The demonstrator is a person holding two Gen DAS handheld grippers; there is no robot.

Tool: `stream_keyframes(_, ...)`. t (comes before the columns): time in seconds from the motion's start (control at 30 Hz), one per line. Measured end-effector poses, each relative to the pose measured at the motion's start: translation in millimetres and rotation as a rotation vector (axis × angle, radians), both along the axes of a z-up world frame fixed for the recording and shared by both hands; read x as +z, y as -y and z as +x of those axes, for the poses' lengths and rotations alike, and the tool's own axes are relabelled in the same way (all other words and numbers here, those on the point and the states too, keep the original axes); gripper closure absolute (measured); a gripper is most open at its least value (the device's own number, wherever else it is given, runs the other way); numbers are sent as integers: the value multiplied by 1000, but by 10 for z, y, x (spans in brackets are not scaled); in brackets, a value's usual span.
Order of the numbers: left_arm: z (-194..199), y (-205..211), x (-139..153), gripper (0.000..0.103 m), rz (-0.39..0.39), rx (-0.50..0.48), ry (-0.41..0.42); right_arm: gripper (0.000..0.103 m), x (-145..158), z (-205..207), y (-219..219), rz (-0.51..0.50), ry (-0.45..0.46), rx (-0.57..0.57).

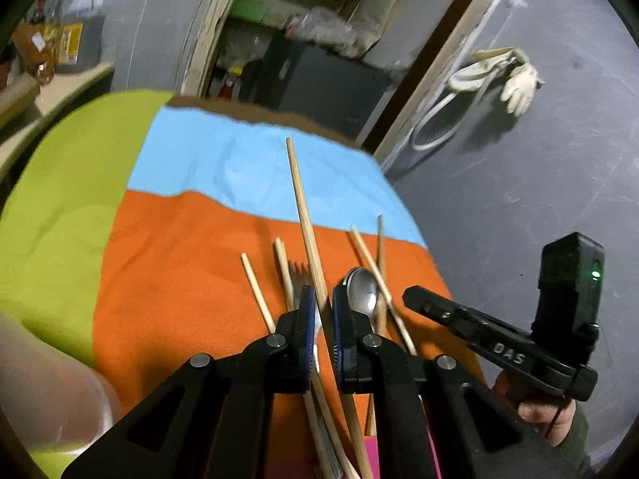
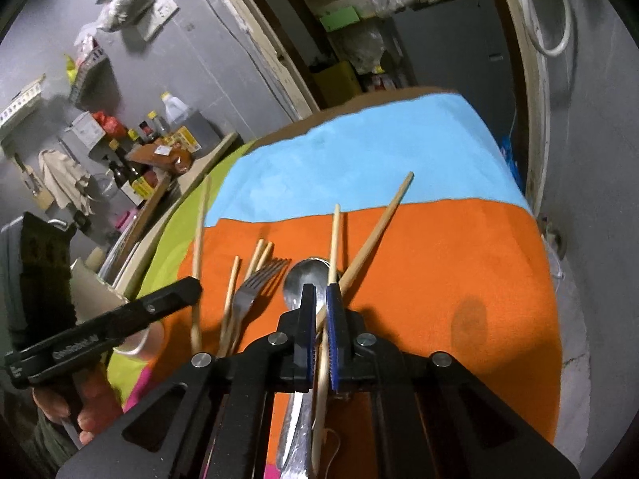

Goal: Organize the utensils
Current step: 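Close the left tool on a wooden chopstick while the right tool grasps another chopstick, then lift both chopsticks and carry them over the white basket with both tools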

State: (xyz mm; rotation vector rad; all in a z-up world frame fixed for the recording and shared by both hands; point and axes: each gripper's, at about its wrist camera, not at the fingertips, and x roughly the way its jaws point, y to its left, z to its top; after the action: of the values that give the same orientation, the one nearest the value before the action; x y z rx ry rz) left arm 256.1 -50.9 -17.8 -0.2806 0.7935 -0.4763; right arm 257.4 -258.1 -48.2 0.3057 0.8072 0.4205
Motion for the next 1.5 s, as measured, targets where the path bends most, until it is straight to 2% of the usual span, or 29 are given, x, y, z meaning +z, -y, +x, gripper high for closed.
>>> stream_keyframes(0.2, -26, 42, 2, 97, -3, -4, -3, 96, -9, 105, -76, -47, -8, 2)
stream_keyframes(0.27, -19, 46, -22, 97, -5, -3, -13, 81, 25, 188, -148, -105, 15, 11)
stream_keyframes(0.3, -6, 53, -37, 97, -6, -2, -18, 79, 31, 219, -182, -125, 22, 11)
stream_keyframes(0.47, 10, 30, -92, 98, 3, 3, -31, 79, -36, 510, -257, -178, 1, -2)
stream_keyframes(0.63, 14, 15, -126, 99, -6, 4, -34, 79, -9, 692, -276, -178, -18, -2)
stream_keyframes(0.83, 11, -14, -153, 99, -16, 4, -34, 79, -16, 675, -347, -210, -5, 42)
stream_keyframes(0.9, 11, -21, -160, 99, -19, 4, -34, 83, -58, 693, -398, -232, -16, 55)
stream_keyframes(0.97, 13, -21, -160, 99, -19, 5, -34, 91, -127, 732, -412, -242, -50, 55)
stream_keyframes(1.03, 20, -22, -164, 99, -24, 4, -37, 97, -146, 746, -379, -224, -65, 48)
stream_keyframes(1.2, -24, -56, -115, 99, -40, 14, -11, 99, -83, 643, -252, -140, -52, 29)
stream_keyframes(1.5, -354, -92, 238, 99, -51, 58, 179, 100, 434, 38, -265, -34, 162, 8)
